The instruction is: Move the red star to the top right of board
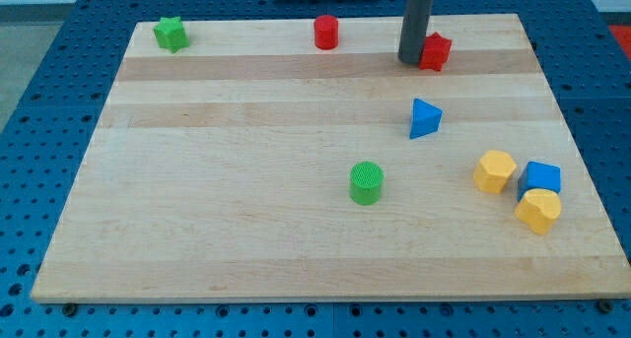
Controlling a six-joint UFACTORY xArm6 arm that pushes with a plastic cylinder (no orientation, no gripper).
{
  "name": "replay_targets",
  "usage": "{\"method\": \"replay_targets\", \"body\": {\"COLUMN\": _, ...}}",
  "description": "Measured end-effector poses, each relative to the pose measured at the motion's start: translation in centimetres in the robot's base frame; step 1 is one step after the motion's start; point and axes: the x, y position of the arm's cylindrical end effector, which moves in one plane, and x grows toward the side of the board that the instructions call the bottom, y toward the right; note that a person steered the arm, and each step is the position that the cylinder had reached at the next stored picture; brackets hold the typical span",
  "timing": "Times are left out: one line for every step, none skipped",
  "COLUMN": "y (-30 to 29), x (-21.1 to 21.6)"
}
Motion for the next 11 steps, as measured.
{"method": "replay_targets", "body": {"y": 1.0, "x": 0.1}}
{"method": "replay_targets", "body": {"y": 2.7, "x": 0.2}}
{"method": "replay_targets", "body": {"y": 3.5, "x": 0.8}}
{"method": "replay_targets", "body": {"y": 3.5, "x": 2.8}}
{"method": "replay_targets", "body": {"y": 4.1, "x": 3.6}}
{"method": "replay_targets", "body": {"y": 4.7, "x": 2.1}}
{"method": "replay_targets", "body": {"y": 4.9, "x": 0.4}}
{"method": "replay_targets", "body": {"y": 5.1, "x": -0.2}}
{"method": "replay_targets", "body": {"y": 5.2, "x": -0.2}}
{"method": "replay_targets", "body": {"y": 6.4, "x": -0.3}}
{"method": "replay_targets", "body": {"y": 7.9, "x": -0.8}}
